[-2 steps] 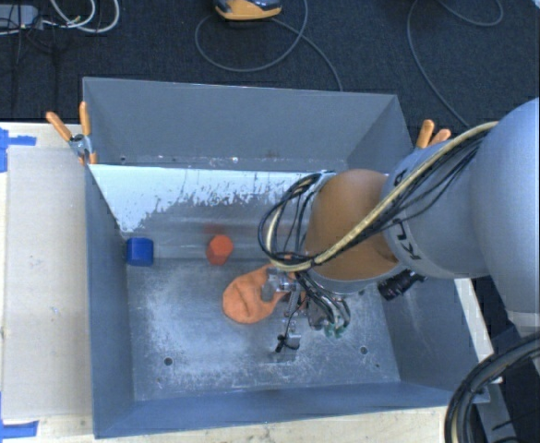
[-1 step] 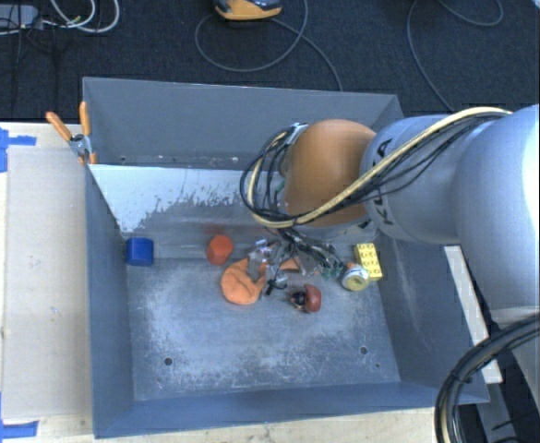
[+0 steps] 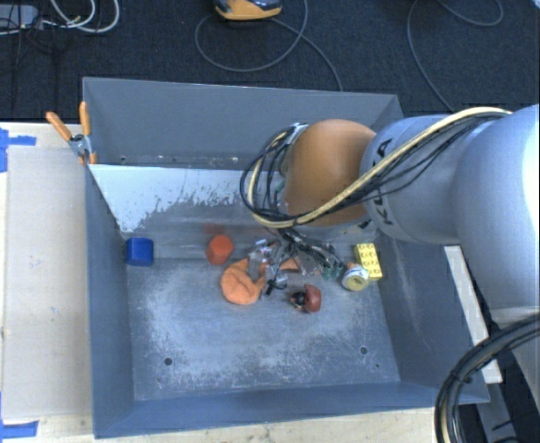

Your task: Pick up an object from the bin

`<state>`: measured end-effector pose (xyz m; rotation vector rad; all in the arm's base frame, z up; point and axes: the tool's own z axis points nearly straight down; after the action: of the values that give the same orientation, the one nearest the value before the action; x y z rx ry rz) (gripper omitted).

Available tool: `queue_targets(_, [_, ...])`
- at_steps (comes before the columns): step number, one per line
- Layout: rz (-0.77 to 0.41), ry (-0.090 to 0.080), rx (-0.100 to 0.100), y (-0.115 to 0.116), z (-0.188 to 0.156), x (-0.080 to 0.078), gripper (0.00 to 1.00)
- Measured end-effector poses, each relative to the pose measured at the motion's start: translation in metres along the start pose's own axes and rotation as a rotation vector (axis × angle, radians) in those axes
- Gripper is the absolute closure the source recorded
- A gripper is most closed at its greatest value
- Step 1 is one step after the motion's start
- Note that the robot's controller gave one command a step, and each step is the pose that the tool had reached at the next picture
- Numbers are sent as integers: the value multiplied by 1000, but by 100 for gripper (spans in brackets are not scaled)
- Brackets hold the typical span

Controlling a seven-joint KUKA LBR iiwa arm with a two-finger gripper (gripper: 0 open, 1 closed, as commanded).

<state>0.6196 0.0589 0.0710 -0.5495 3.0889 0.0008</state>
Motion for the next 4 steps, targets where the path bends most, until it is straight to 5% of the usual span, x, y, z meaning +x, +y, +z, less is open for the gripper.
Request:
queue_targets(1, [-3,0,0,4,-3,-3,100])
queue_targets(3, [-4,-1,0,13,-139,-4,100])
queue_targets(4, [-35,-7,1,11,-107,-5,100])
